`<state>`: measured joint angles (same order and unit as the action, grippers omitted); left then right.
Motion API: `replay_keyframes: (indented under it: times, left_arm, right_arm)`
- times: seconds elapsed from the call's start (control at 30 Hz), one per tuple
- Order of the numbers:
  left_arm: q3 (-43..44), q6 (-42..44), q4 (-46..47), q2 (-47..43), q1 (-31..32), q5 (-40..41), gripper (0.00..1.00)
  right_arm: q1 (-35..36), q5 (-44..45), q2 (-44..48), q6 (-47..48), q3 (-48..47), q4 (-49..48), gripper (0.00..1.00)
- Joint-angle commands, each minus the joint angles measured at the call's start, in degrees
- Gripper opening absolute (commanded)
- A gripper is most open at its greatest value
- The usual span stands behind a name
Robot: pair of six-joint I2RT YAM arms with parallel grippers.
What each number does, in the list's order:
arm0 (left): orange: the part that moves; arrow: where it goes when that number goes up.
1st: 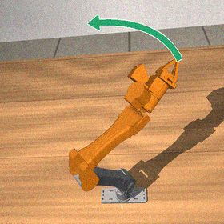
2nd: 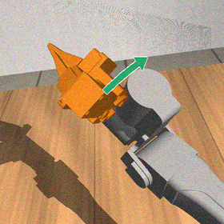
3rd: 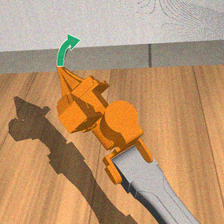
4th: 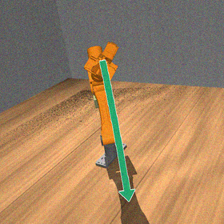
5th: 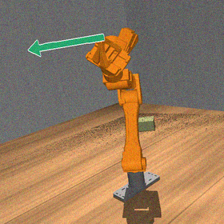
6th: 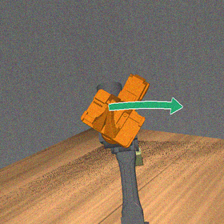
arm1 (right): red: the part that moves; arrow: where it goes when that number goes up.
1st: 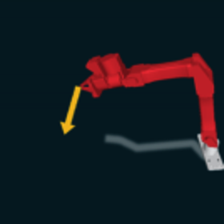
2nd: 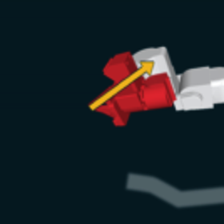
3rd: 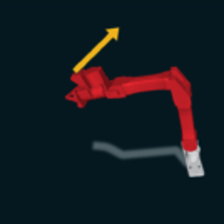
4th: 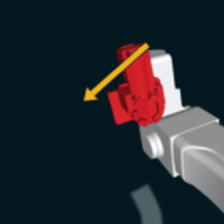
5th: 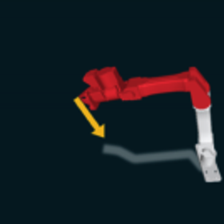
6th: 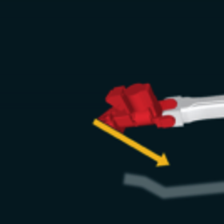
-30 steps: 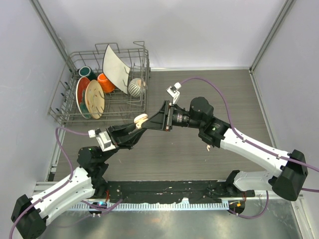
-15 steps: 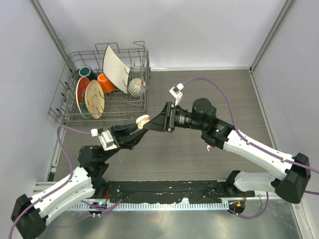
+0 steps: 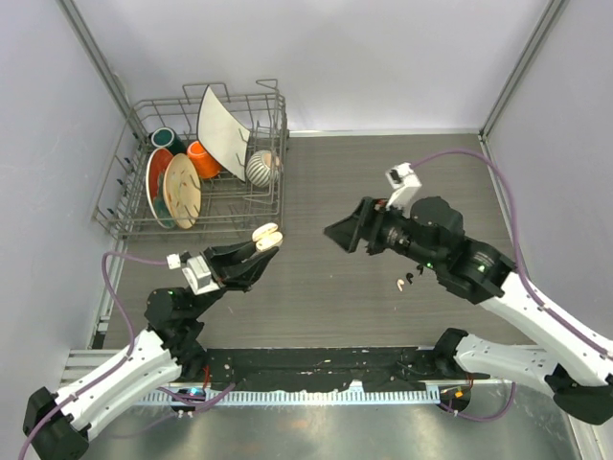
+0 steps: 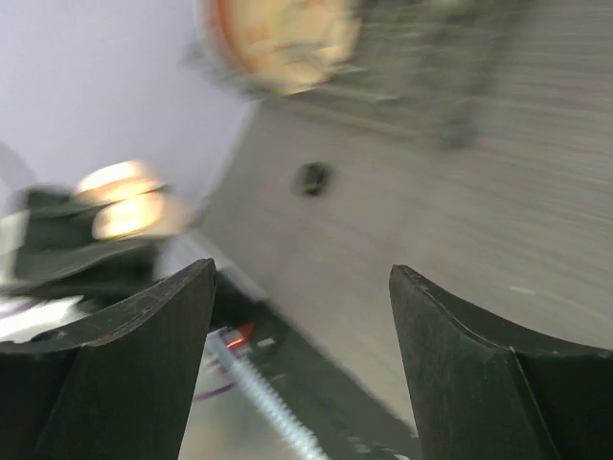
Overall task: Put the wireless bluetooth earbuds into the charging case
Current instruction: Place the earbud in the charging case, then pick up the earbud from the center of the board.
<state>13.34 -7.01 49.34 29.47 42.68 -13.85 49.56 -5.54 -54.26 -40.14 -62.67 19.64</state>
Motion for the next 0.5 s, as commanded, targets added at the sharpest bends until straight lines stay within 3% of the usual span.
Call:
replay_keyframes:
  times: [0.0, 0.1, 0.2, 0.47]
  left_arm:
    - [0.46, 0.59, -1.44, -3.37, -0.05, 1.01, 0.00]
    - [0.45, 0.24, -2.76, -5.21, -0.05, 0.75, 0.00]
    - [0.72, 0.15, -3.99, -6.35, -0.14, 0.14, 0.00]
    - [0.98, -0.82, -4.34, -6.80, -0.05, -2.50, 0.00]
  right_arm:
    - [-4.20, 30.04, 2.23, 7.52, -2.72, 25.87, 0.79]
    - [-9.82, 31.91, 0.04, 6.04, 0.52, 31.42, 0.78]
    - [-14.82, 26.29, -1.72, 5.60, 6.32, 30.90, 0.74]
    - [-15.81, 25.49, -3.83, 4.45, 13.63, 26.95, 0.70]
